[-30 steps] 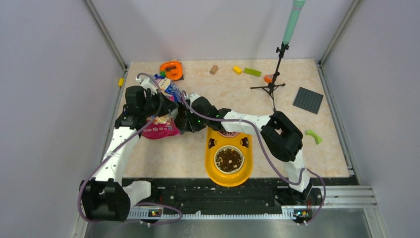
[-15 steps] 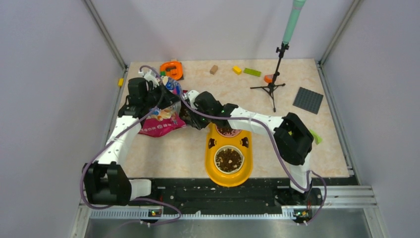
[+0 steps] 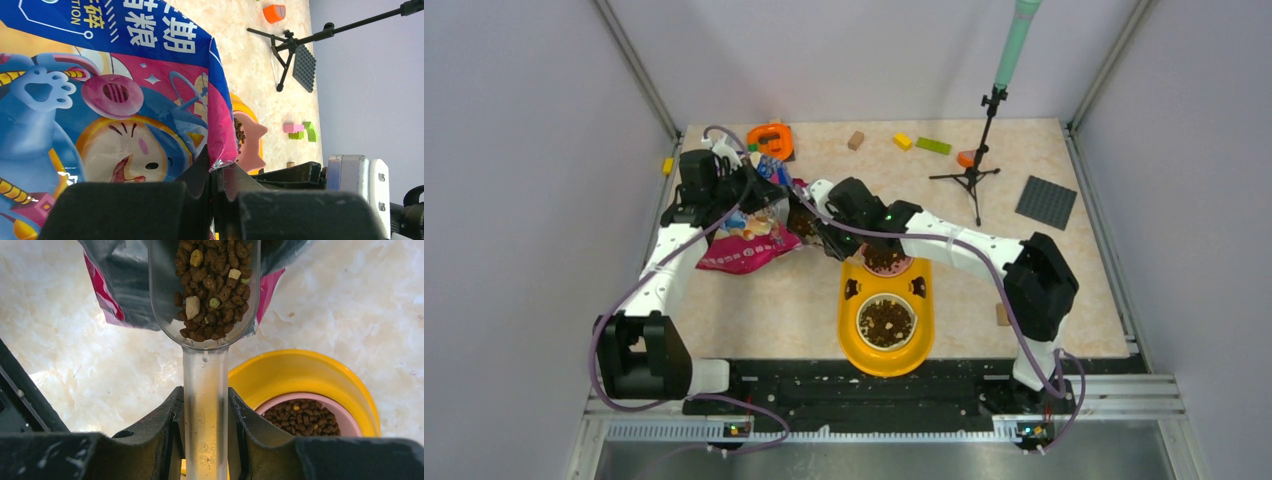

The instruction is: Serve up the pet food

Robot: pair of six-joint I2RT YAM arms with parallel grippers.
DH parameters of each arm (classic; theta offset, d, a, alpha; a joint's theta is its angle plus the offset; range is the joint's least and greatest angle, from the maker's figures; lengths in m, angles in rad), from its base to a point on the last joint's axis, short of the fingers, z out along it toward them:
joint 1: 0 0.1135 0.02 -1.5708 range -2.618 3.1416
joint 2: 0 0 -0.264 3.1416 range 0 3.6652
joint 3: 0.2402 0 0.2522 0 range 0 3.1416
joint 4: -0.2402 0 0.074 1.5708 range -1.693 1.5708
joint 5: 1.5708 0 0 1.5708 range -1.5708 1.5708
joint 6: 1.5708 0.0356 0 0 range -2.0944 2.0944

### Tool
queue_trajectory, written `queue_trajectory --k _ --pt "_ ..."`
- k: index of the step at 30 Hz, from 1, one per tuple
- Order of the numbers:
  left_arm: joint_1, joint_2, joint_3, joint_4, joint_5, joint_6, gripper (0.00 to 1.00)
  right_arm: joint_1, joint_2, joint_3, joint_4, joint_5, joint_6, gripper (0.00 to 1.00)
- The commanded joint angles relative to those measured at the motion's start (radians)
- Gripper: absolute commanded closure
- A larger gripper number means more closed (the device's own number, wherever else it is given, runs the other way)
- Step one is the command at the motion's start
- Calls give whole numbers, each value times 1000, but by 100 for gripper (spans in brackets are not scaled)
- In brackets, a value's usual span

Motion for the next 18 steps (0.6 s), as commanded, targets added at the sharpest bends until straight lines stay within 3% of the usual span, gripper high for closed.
queue_trajectory --k 1,18 --pt "36 12 58 116 -15 7 100 -13 -73 9 -29 -15 -34 100" --pt "45 12 63 112 -3 10 100 -36 -238 -103 -122 0 -39 100"
